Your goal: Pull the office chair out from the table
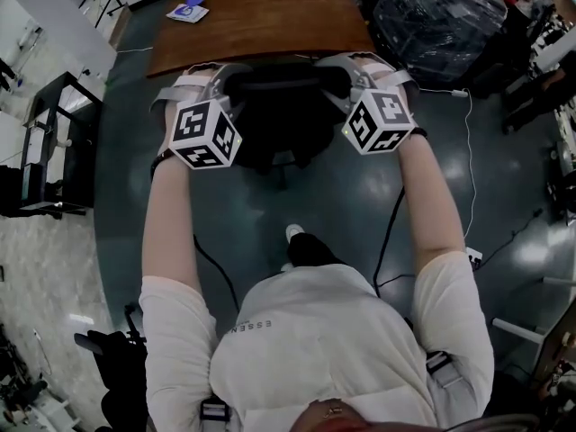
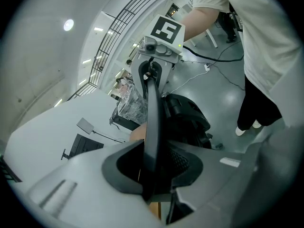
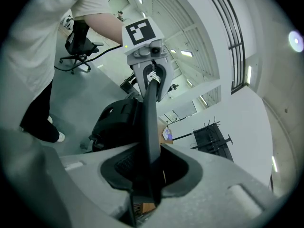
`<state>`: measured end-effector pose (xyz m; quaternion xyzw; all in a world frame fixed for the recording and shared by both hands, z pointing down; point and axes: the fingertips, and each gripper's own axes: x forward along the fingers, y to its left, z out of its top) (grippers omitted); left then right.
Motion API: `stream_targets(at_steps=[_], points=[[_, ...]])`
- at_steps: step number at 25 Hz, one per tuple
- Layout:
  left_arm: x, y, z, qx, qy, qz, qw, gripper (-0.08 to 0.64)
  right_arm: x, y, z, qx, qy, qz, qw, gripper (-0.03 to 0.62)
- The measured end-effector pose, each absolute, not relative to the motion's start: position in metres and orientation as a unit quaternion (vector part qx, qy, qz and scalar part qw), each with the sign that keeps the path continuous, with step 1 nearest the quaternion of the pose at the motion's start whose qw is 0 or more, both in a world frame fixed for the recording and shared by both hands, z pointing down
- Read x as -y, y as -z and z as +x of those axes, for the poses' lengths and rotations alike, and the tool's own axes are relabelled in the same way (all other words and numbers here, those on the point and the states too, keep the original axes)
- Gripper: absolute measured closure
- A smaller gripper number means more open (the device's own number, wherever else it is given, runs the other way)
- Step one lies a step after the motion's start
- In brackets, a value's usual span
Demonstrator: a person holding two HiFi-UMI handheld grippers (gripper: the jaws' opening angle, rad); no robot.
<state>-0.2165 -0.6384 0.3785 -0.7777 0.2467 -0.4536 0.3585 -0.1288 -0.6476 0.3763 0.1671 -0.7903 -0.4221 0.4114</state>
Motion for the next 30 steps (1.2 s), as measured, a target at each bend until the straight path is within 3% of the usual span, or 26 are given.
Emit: stream_targets(at_steps=[30], points=[[0.442, -0.380, -0.157, -0.273, 0.443, -0.789, 0.325, 0.436, 0.452, -0.374, -0.073, 0.795, 0.433, 0.179, 0.385, 0.491]])
